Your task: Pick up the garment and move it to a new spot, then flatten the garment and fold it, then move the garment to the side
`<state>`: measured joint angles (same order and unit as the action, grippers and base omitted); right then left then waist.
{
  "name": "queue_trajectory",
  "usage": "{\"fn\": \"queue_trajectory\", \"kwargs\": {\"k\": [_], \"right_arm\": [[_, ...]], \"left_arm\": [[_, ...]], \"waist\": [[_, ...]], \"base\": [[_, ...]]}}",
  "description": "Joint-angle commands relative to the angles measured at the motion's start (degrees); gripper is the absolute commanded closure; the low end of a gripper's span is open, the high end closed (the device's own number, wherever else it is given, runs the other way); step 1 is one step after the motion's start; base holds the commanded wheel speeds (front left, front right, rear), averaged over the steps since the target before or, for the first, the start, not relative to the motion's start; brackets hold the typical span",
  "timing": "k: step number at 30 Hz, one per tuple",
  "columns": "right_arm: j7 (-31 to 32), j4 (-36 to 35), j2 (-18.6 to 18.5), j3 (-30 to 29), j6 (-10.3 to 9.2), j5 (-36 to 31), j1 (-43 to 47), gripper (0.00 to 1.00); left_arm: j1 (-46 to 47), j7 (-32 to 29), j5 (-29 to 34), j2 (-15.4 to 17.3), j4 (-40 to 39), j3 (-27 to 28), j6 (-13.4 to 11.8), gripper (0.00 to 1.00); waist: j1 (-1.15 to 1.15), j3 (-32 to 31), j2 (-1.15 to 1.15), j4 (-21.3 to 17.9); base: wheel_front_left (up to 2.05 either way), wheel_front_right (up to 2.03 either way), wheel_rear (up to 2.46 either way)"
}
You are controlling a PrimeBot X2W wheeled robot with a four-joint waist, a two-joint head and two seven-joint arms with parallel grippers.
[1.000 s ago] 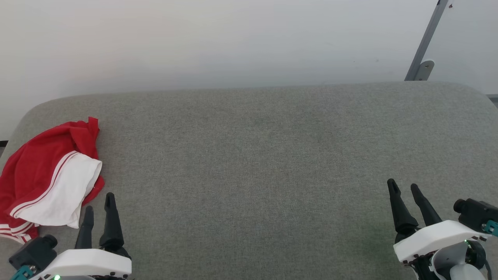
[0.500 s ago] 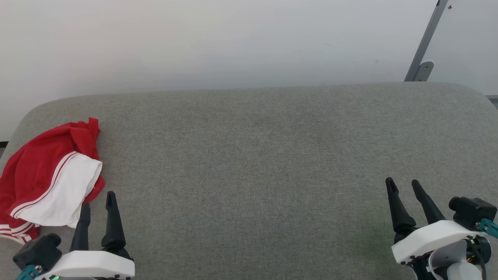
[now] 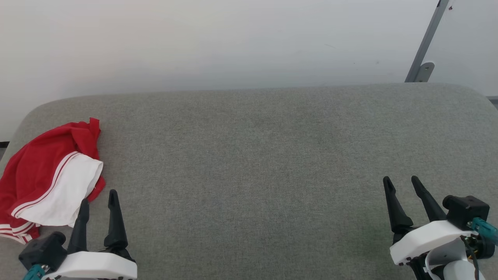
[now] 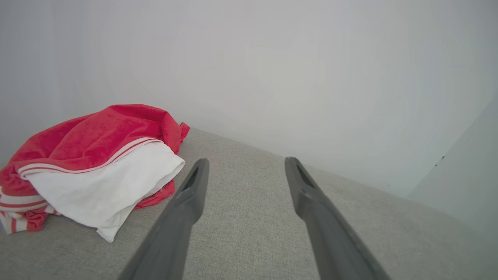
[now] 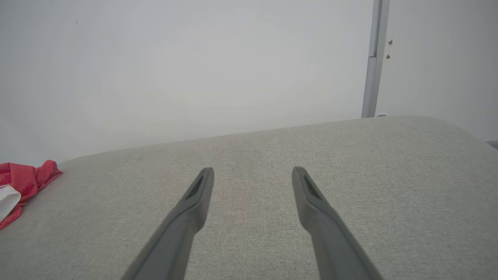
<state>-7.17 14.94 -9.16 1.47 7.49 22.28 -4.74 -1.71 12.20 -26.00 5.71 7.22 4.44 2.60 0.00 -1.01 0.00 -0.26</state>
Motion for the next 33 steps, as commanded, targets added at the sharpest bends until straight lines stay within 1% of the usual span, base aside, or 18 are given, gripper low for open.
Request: {"fn": "queue_trajectory", "kwargs": {"k": [1,24,33], "right_arm": [[-0.58,-0.37,-0.22,0.08,0.00,-0.90,-0.75,0.00],[-2.94,-0.16,-1.41,1.45,0.00,-10.52,-1.05,0.00],[-3.15,-0.15,-1.68,1.49,0.00,-10.34,-1.05,0.00]], "left_arm": [[-0.56,0.57,1.32,0.34,-0.42,-0.08,0.37,0.00],[-1.26,3.12,9.64,1.59,0.10,-1.34,0.77,0.00],[-0.29,3.06,8.79,2.17,1.30,-1.94,1.15,0.00]], "waist": [[0.00,-0.02,0.00,0.00],[0.00,-0.67,0.00,-0.37],[0.00,-0.70,0.00,-0.23]], "base": [[0.00,0.00,0.00],[0.00,0.00,0.00],[0.00,0.00,0.00]]}}
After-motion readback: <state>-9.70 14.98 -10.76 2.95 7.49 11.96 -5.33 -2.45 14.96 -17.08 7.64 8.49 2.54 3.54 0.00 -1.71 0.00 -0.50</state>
